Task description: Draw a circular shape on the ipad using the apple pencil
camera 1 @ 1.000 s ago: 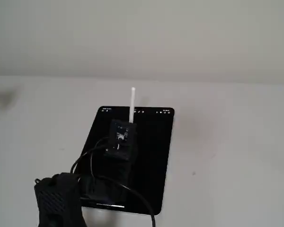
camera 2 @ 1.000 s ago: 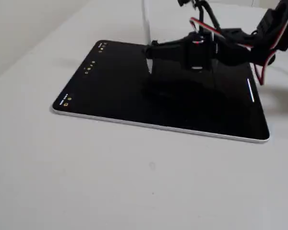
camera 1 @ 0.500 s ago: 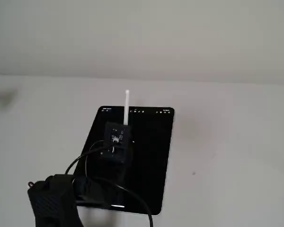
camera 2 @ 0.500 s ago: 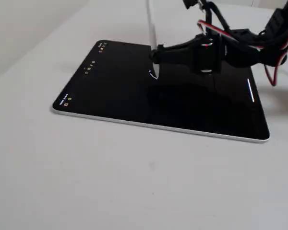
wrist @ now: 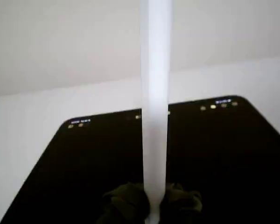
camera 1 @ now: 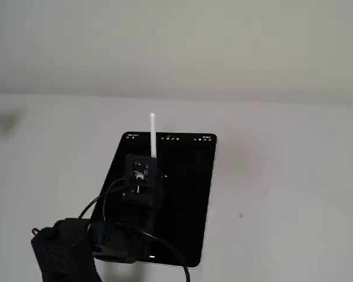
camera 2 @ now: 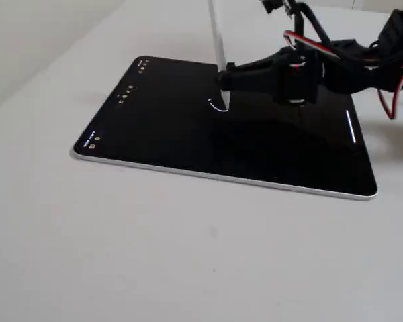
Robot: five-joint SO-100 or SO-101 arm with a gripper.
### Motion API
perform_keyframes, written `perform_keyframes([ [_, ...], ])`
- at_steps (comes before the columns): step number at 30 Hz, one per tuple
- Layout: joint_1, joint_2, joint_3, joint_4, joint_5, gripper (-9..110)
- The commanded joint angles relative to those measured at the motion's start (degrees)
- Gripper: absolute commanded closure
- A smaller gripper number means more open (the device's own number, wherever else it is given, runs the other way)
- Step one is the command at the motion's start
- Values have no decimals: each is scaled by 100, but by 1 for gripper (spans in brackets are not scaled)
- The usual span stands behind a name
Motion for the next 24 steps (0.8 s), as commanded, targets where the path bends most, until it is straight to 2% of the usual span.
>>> perform_keyframes([
  [1,167,35,0,-79,-229,101],
  [24,545,-650,-721,-79,-809,101],
])
